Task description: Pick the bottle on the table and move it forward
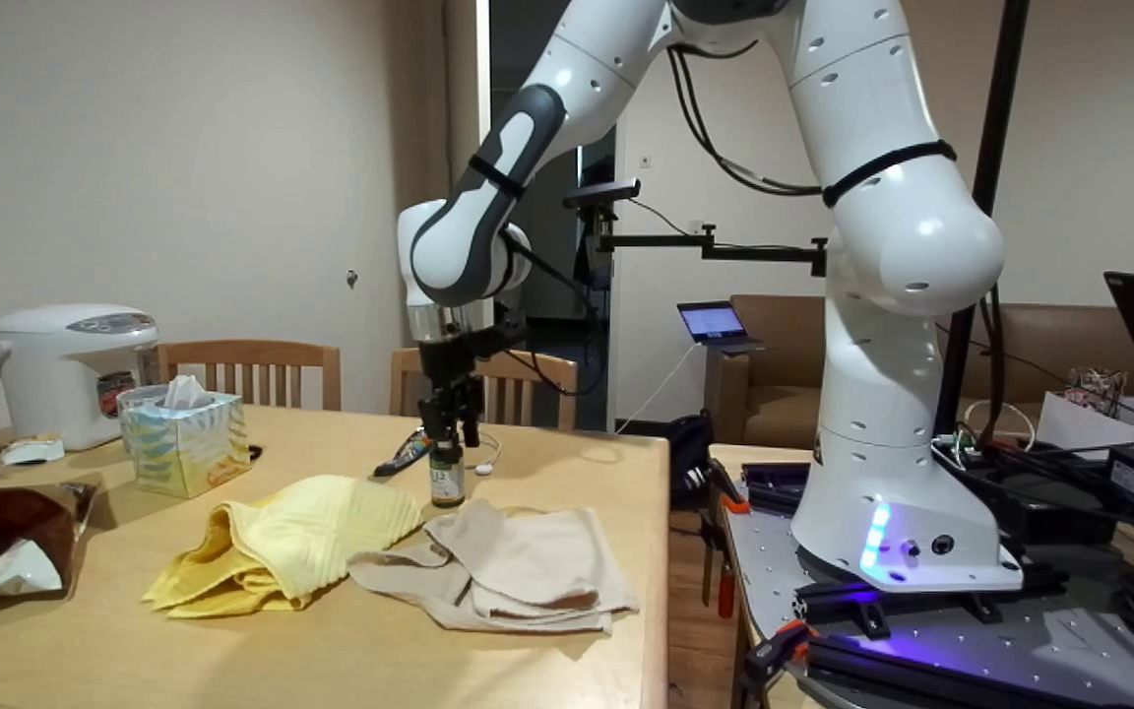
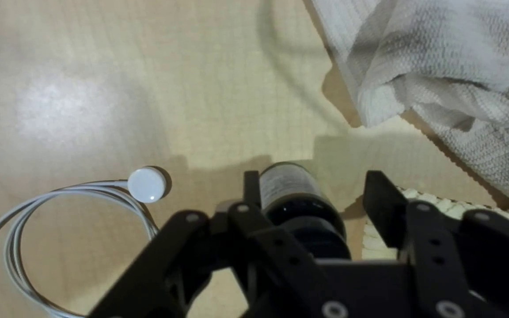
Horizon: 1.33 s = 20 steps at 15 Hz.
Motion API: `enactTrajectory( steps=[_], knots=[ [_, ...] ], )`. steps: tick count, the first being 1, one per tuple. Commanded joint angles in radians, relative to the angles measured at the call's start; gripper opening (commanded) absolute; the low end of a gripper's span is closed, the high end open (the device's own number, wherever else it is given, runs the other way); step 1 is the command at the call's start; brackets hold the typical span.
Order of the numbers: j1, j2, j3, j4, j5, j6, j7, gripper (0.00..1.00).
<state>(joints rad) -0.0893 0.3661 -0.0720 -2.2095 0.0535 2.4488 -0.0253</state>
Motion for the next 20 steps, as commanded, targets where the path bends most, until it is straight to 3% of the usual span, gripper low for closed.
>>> enactTrajectory(
  steps=[1, 3, 6, 8, 20],
  knots=[
    [-0.005, -0.045, 0.006, -0.031, -0.002, 0.017, -0.020, 0.83],
    [-0.003, -0.052, 0.003, -0.029, -0.008, 0.011, -0.015, 0.81],
    [-0.004, -0.058, 0.003, -0.026, -0.007, 0.007, -0.015, 0.97],
    [-0.006, -0.058, 0.005, -0.022, -0.003, 0.006, -0.023, 1.00],
    [-0.031, 0.006, 0.024, 0.069, 0.023, -0.022, -0.124, 1.00]
  ],
)
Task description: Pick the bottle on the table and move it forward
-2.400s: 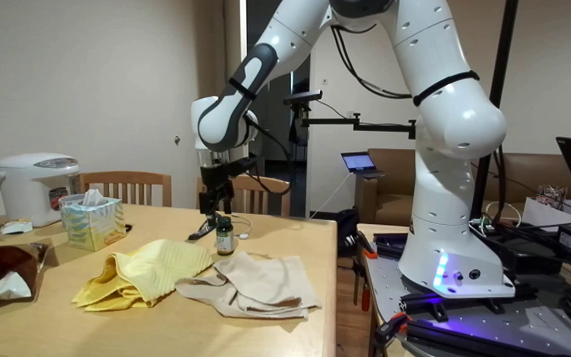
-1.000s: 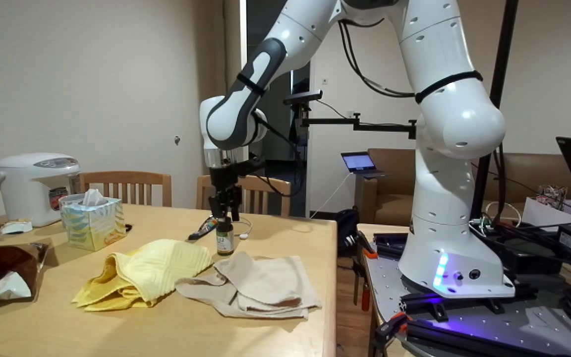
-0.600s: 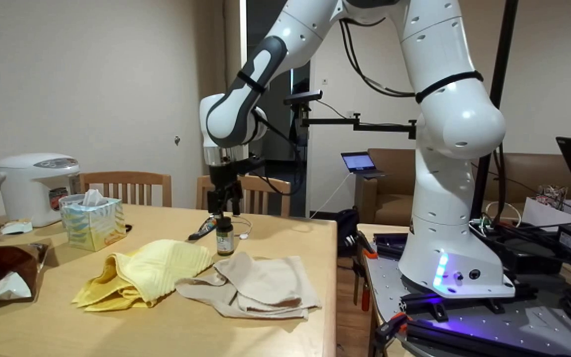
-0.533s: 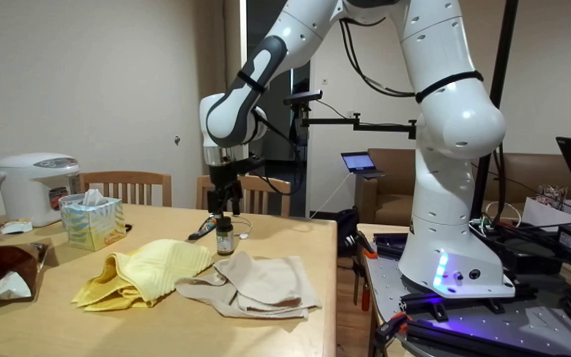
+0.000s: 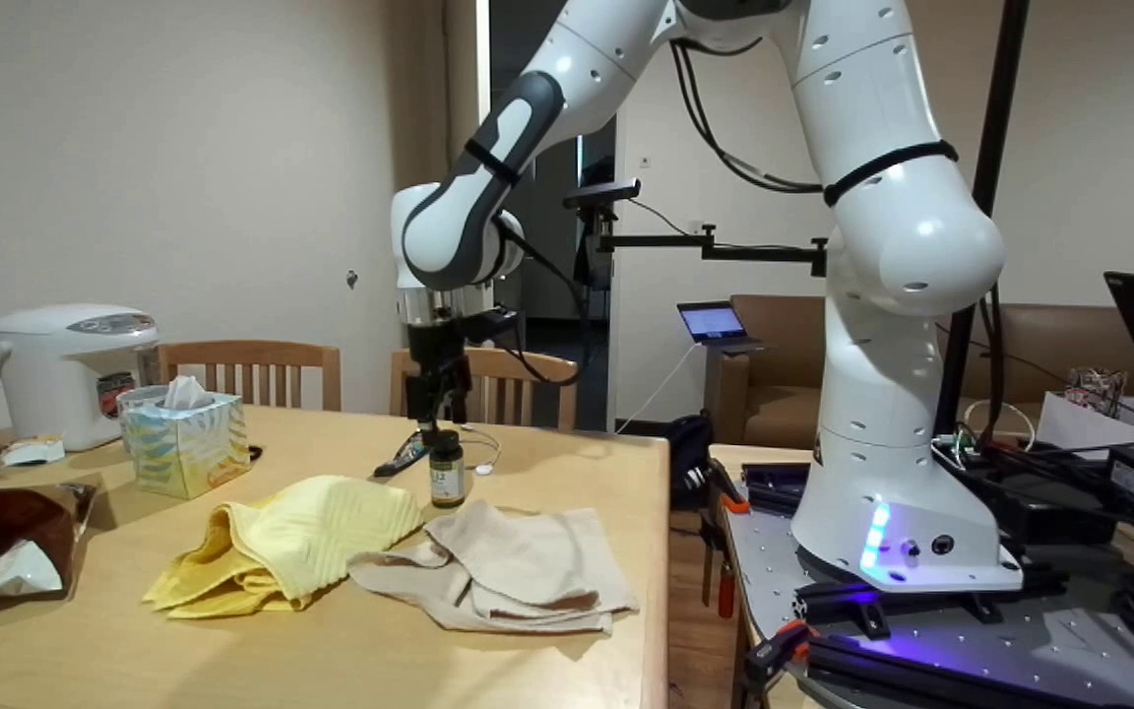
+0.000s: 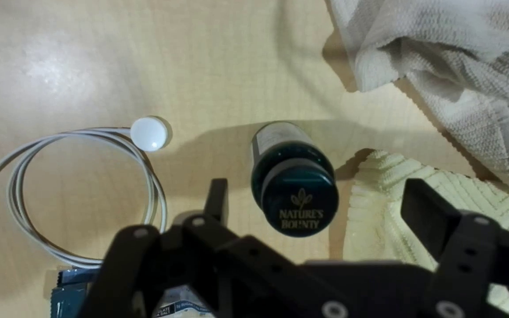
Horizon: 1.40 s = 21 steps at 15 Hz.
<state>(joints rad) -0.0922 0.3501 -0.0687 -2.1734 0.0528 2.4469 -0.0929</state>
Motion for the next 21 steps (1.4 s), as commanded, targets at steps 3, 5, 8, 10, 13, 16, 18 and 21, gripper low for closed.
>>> enactTrajectory(
  steps=[3, 5, 8, 10, 13, 16, 18, 21],
  knots=[
    [-0.038, 0.035, 0.025, 0.043, 0.031, -0.023, -0.071, 0.68],
    [-0.044, 0.041, 0.027, 0.043, 0.037, -0.020, -0.074, 0.54],
    [-0.051, 0.046, 0.030, 0.042, 0.041, -0.022, -0.074, 0.35],
    [-0.051, 0.044, 0.030, 0.040, 0.041, -0.022, -0.073, 0.22],
    [-0.044, 0.027, 0.023, 0.033, 0.031, -0.024, -0.057, 0.19],
    [-0.035, 0.001, 0.016, 0.024, 0.016, -0.027, -0.038, 0.19],
    [-0.032, -0.018, 0.015, 0.022, 0.015, -0.033, -0.035, 0.19],
    [-0.025, -0.050, 0.012, 0.024, 0.009, -0.049, -0.027, 0.19]
  ],
)
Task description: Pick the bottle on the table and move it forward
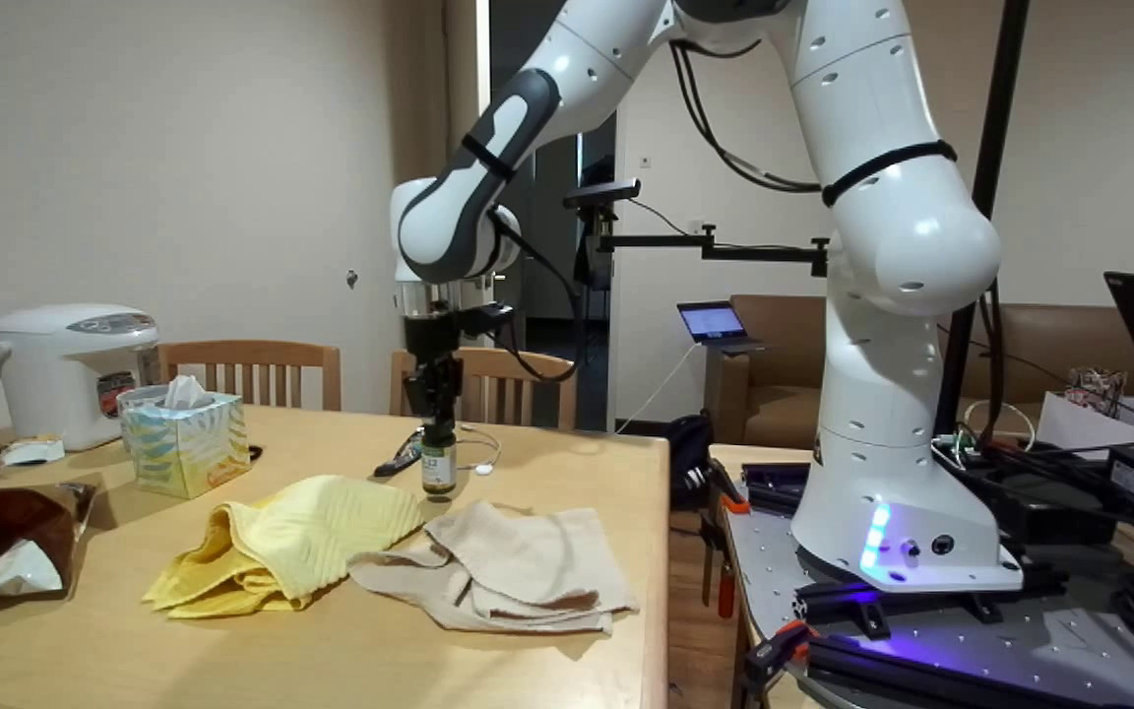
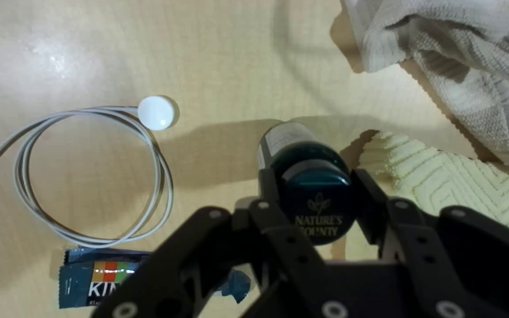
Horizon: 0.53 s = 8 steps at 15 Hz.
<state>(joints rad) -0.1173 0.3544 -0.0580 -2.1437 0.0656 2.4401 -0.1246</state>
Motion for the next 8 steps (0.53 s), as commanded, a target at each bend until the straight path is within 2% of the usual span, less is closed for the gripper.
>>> enactTrajectory(
  steps=[1, 8],
  knots=[
    [0.002, -0.063, 0.001, -0.002, -0.004, -0.054, 0.008, 0.19],
    [0.020, -0.101, -0.003, 0.081, -0.021, -0.177, 0.040, 0.19]
  ],
)
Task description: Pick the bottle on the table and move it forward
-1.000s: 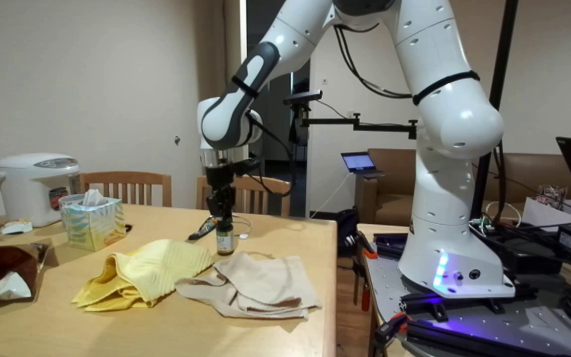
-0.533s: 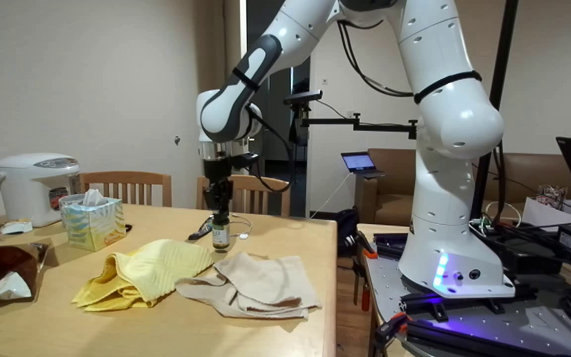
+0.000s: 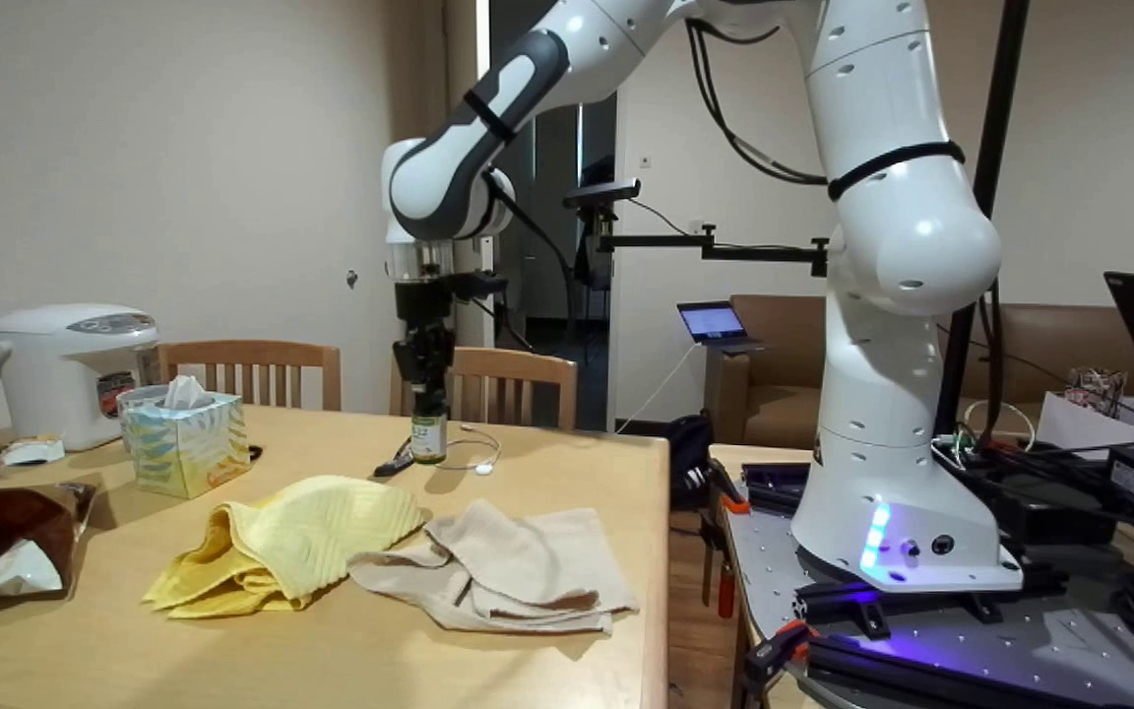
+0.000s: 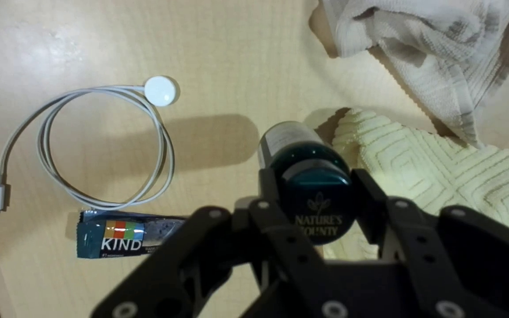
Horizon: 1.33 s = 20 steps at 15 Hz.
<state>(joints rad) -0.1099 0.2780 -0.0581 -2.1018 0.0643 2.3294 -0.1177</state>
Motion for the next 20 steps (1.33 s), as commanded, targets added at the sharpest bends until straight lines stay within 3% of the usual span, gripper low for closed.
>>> enactTrajectory(
  steps=[1, 13, 17, 20],
  knots=[
    [0.015, -0.024, -0.002, 0.061, -0.020, -0.085, 0.036, 0.19],
    [0.030, 0.165, 0.003, 0.552, -0.005, -0.425, 0.096, 0.19],
    [0.016, 0.258, 0.010, 0.702, 0.016, -0.491, 0.077, 0.19],
    [0.012, 0.324, 0.019, 0.763, 0.029, -0.476, 0.068, 0.19]
  ],
)
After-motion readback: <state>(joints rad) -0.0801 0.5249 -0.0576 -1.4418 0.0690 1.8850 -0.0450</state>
